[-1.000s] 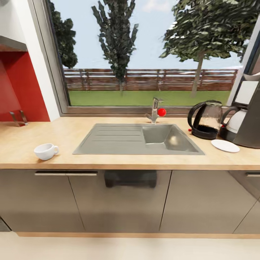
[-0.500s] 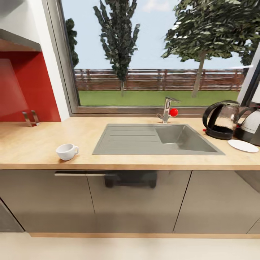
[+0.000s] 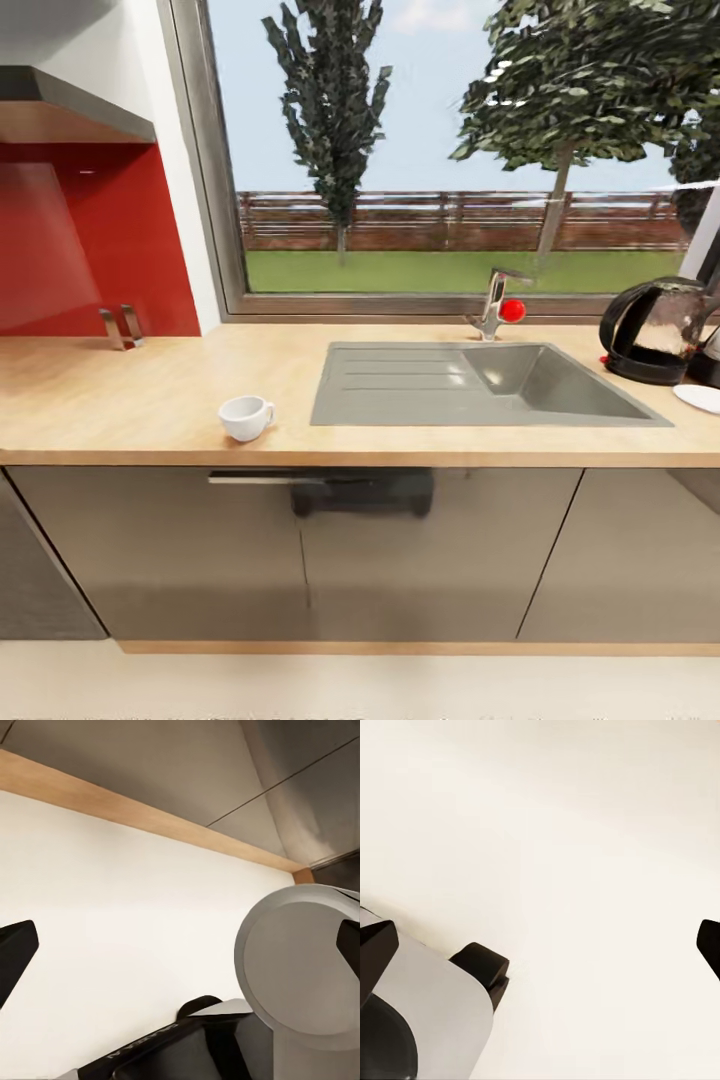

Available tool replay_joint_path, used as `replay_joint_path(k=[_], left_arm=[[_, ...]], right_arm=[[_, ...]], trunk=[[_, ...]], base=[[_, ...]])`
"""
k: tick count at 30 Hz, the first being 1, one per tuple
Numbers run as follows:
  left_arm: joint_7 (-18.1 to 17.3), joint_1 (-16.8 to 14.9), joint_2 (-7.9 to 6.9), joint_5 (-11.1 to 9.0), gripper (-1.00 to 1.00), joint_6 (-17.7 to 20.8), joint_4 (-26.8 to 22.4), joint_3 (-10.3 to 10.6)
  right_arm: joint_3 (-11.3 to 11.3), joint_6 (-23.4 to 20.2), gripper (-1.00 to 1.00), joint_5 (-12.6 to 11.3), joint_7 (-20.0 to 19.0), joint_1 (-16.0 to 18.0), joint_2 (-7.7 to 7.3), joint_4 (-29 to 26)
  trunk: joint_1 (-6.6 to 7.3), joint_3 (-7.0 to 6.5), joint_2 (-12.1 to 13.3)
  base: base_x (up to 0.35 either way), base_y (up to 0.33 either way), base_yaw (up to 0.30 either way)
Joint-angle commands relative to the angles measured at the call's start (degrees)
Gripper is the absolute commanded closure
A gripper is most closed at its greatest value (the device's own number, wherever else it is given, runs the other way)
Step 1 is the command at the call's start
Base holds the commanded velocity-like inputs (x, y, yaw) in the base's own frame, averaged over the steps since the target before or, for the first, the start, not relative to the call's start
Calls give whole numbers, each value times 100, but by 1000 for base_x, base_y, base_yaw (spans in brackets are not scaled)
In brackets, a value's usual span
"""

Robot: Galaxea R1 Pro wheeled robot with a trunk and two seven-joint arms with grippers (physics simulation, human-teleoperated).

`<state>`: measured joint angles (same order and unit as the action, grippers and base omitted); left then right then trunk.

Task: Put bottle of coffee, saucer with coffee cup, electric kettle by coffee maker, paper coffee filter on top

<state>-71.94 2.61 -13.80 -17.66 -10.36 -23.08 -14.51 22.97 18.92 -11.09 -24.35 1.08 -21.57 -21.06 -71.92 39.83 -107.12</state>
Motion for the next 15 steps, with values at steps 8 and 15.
replay_joint_path(k=[8,15], left_arm=[[0,3,0,-10,-100,-36,-4,1],[3,3,0,-10,-100,-36,-3,-26]], right_arm=[[32,15,-100,-60,-26,6,-5,2],[36,10,-100,-57,-29,6,-3,2]], trunk=[[1,4,-2],[1,4,-2]], base=[[-108,310,0],[-46,309,0]])
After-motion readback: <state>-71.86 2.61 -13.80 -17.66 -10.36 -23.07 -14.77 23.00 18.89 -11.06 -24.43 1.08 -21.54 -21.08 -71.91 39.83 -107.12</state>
